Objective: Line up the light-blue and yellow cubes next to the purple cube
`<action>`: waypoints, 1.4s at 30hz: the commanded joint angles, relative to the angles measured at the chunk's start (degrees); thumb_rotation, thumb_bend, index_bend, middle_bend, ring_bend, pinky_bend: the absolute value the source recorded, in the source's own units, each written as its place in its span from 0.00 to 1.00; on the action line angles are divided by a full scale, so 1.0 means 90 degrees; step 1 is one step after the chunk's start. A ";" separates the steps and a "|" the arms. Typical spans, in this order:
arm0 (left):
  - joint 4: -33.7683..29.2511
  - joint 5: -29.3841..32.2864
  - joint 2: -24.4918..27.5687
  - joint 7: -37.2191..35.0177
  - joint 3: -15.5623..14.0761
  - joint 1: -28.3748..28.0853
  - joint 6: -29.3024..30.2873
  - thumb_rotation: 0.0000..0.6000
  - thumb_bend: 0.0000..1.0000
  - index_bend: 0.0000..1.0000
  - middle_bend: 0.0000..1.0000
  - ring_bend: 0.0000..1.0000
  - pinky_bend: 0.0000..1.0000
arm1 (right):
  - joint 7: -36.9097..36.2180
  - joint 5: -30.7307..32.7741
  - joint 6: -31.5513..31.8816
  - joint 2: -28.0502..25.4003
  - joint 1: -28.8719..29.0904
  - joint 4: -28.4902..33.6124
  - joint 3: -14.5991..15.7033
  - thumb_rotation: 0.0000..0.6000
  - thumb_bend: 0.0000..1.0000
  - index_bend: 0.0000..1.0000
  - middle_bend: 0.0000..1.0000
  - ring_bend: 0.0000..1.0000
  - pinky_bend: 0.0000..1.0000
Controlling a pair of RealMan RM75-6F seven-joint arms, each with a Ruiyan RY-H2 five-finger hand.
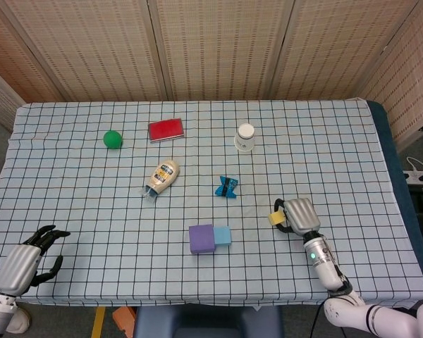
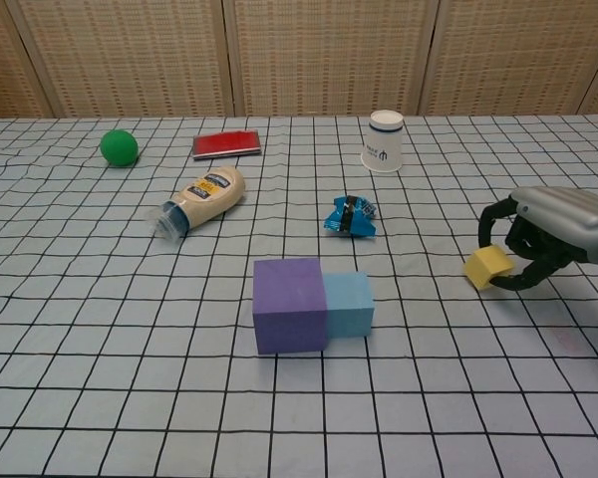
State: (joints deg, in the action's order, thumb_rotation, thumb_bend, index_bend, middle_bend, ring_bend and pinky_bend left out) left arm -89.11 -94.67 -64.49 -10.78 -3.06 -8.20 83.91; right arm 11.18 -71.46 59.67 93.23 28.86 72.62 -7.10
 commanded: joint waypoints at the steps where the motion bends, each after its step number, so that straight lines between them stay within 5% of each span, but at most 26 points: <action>1: -0.0002 -0.0002 0.0000 -0.0004 -0.0003 -0.0001 -0.0003 1.00 0.50 0.27 0.28 0.14 0.40 | -0.0012 -0.0092 0.0090 -0.0074 -0.0033 0.0291 0.0024 1.00 0.13 0.60 0.90 0.84 1.00; 14: -0.0016 -0.0008 0.0021 -0.0042 -0.0004 0.0000 0.0010 1.00 0.50 0.27 0.28 0.14 0.40 | 0.0309 -0.0054 0.0026 -0.0139 -0.0047 0.1345 0.0170 1.00 0.13 0.60 0.90 0.84 1.00; 42: -0.0010 -0.0012 0.0019 -0.0032 -0.0012 -0.0008 -0.0009 1.00 0.50 0.27 0.29 0.14 0.40 | 0.0217 0.0071 -0.0069 0.0692 0.0133 0.0810 0.0019 1.00 0.13 0.60 0.90 0.84 1.00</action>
State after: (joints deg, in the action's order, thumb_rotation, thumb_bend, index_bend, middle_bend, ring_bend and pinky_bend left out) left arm -89.20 -94.78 -64.32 -11.07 -3.17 -8.27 83.83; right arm 13.18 -70.82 59.08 99.42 30.03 79.94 -6.89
